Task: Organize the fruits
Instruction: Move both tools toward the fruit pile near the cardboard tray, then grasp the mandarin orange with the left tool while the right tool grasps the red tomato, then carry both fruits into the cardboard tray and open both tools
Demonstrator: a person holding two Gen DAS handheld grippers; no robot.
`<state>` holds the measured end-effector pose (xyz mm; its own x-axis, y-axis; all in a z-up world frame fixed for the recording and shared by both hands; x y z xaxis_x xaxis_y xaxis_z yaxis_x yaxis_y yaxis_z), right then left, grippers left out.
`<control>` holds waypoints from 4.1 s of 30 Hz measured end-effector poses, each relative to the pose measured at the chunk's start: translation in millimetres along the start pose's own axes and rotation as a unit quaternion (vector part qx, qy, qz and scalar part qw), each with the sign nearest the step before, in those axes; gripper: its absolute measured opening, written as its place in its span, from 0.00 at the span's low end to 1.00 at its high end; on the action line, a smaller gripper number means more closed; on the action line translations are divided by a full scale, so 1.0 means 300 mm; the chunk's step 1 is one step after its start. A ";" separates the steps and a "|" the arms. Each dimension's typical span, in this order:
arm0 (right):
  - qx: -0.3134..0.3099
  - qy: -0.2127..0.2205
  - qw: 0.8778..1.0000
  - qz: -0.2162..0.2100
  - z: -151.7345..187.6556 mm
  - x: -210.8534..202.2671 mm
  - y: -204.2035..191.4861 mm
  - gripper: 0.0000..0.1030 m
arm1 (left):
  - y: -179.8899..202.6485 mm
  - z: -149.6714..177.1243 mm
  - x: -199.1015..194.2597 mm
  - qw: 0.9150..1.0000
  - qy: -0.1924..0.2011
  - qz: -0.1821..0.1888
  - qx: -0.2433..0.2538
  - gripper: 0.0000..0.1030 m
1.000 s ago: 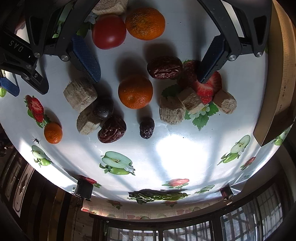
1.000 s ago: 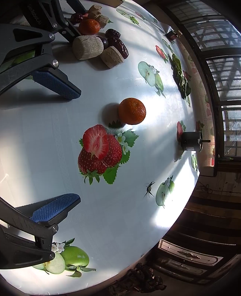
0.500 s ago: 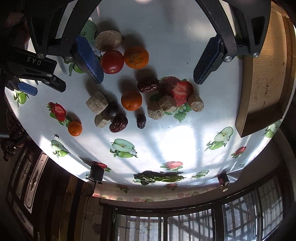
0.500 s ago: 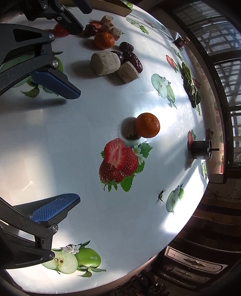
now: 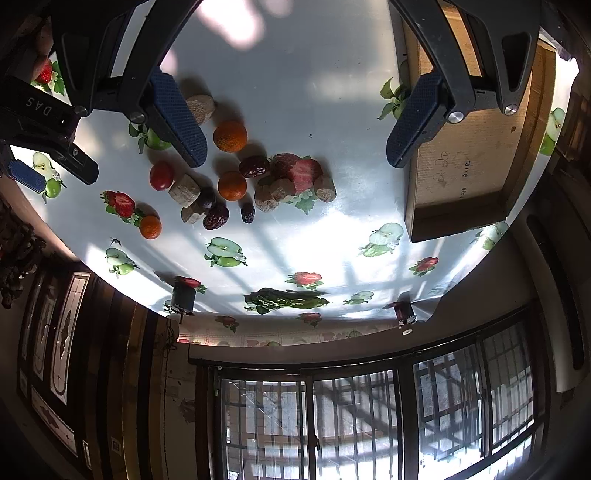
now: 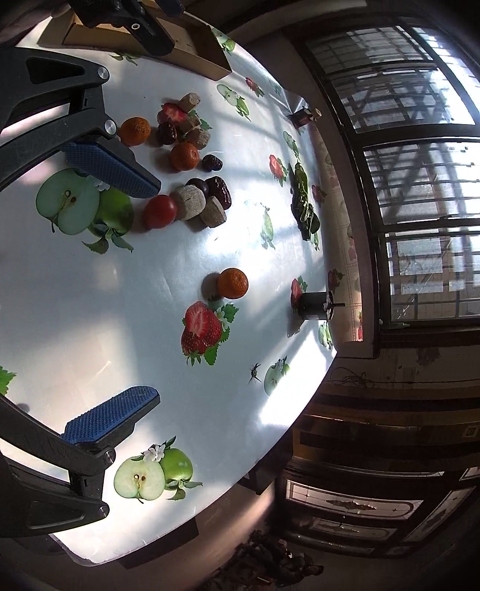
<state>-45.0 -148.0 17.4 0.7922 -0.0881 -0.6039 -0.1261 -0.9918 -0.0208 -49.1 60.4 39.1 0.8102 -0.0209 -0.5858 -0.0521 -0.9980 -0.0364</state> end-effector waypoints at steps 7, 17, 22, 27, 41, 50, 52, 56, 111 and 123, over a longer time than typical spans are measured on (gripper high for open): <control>-0.031 0.031 0.999 -0.005 -0.006 -0.040 -0.068 1.00 | -0.009 0.024 -0.003 1.000 -0.002 0.012 -0.003 0.95; 0.001 -0.014 0.999 -0.031 0.041 0.030 -0.026 0.99 | -0.110 0.035 0.055 0.999 -0.017 0.003 -0.036 0.95; 0.016 -0.031 0.999 -0.031 0.036 0.059 0.051 0.99 | -0.225 0.022 0.100 0.997 -0.027 -0.019 -0.072 0.95; 0.024 -0.046 0.997 -0.052 0.005 0.090 0.091 0.99 | -0.249 0.023 0.149 0.994 -0.047 -0.003 -0.096 0.95; -0.017 -0.149 0.979 -0.138 0.033 0.320 -0.077 0.69 | 0.115 0.127 0.280 0.978 -0.126 0.163 -0.021 0.55; -0.033 -0.158 0.978 -0.135 0.040 0.380 -0.118 0.69 | 0.198 0.157 0.309 0.964 -0.147 0.222 -0.026 0.29; -0.041 -0.153 0.979 -0.129 0.037 0.383 -0.124 0.67 | 0.209 0.156 0.308 0.965 -0.143 0.218 -0.021 0.29; -0.062 -0.144 0.982 -0.110 0.040 0.389 -0.132 0.51 | 0.218 0.161 0.309 0.969 -0.137 0.206 -0.014 0.29; -0.207 -0.111 0.909 -0.345 0.196 -0.066 -1.172 0.48 | -0.864 0.246 -0.083 0.974 -0.057 -0.106 -0.193 0.56; -0.081 -0.102 0.965 -0.226 0.031 0.043 -0.435 0.59 | -0.501 0.092 -0.100 0.991 -0.025 -0.020 -0.128 0.68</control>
<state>-23.7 -19.0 5.0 0.6077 0.3606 -0.7076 0.3125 -0.9277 -0.2043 -81.6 212.5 39.9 0.7782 0.0164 -0.6278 0.1355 -0.9805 0.1424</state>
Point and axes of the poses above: each gripper's, at about its wrist camera, not at the fingertips, and x roughly the way its jaws point, y to its right, z to its underside, the point moved 9 cm from there along x, roughly the way its jaws point, and after that the axes turned 3 degrees about y, right-handed, at the moved point
